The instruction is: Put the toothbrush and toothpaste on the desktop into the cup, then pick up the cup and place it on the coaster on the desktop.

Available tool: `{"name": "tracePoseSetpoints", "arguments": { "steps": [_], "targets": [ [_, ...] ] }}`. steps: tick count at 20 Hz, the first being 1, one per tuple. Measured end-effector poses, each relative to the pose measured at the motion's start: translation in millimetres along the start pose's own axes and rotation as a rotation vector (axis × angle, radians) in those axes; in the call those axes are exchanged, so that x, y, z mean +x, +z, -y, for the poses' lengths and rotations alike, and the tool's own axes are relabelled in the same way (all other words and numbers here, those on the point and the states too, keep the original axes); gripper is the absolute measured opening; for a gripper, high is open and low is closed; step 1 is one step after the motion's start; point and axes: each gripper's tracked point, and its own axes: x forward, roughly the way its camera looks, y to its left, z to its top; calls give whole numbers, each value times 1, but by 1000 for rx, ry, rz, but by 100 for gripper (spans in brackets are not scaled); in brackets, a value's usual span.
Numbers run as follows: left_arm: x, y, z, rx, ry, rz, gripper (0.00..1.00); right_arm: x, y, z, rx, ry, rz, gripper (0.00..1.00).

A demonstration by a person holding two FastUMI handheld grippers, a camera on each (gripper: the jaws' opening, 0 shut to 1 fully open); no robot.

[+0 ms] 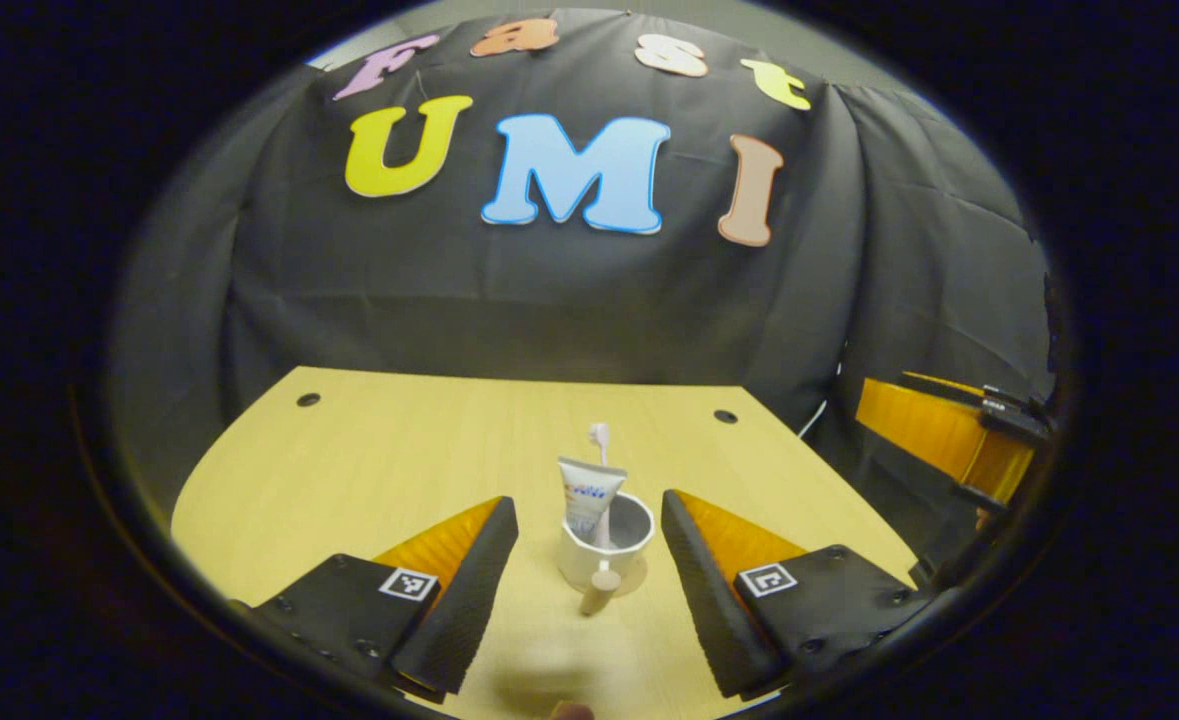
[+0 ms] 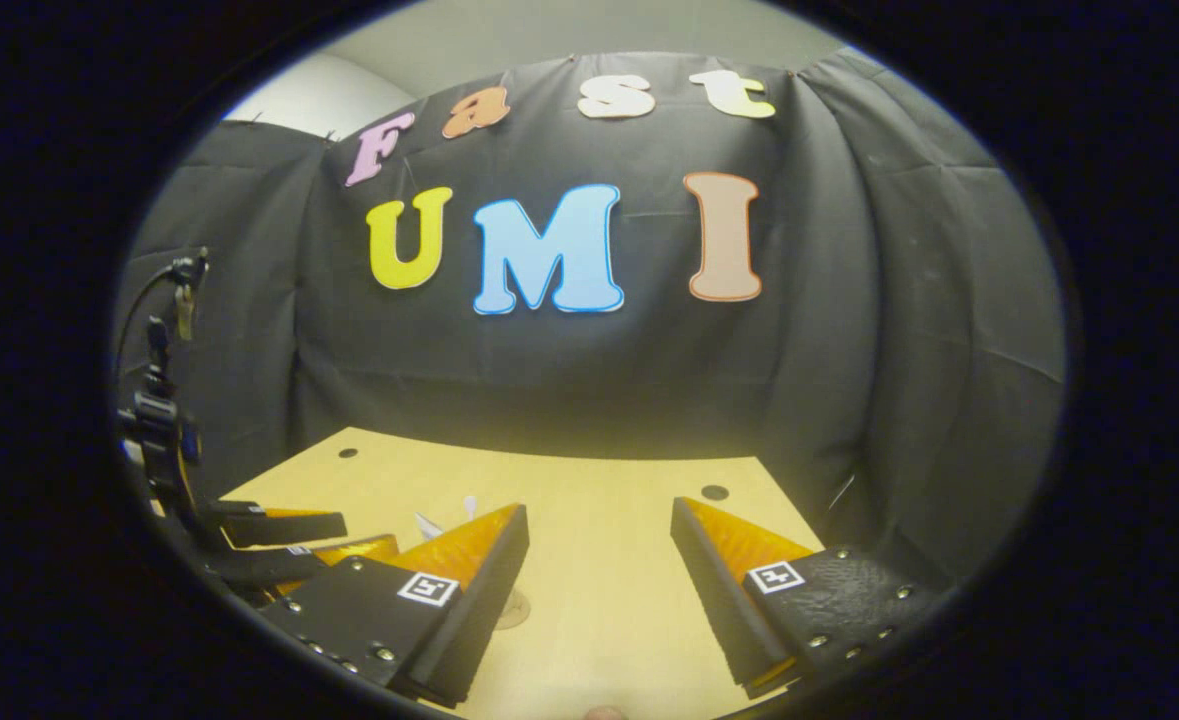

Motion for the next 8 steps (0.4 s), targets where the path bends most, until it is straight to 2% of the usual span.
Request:
{"name": "tracePoseSetpoints", "arguments": {
  "steps": [2, 3, 4, 5, 6, 7, 8],
  "targets": [
    [-6, 20, -12, 21, 23, 61, 94, -3, 10, -3, -15, -18, 33, 89],
    [-10, 30, -16, 34, 31, 90, 93, -4, 14, -5, -22, -26, 48, 80],
    [-13, 36, -22, 50, 39, 112, 93, -6, 17, -6, -30, -35, 62, 89],
    [-17, 44, -27, 64, 47, 136, 94, -8, 21, -8, -35, -45, 72, 89],
    [-21, 52, -30, 74, 46, 159, 93, -9, 23, -9, -36, -51, 79, 80],
    [-22, 59, -30, 83, 43, 171, 93, -10, 25, -10, -38, -57, 82, 80],
    [-24, 64, -29, 88, 38, 178, 93, -10, 26, -10, -41, -68, 84, 90]
  ]
}}
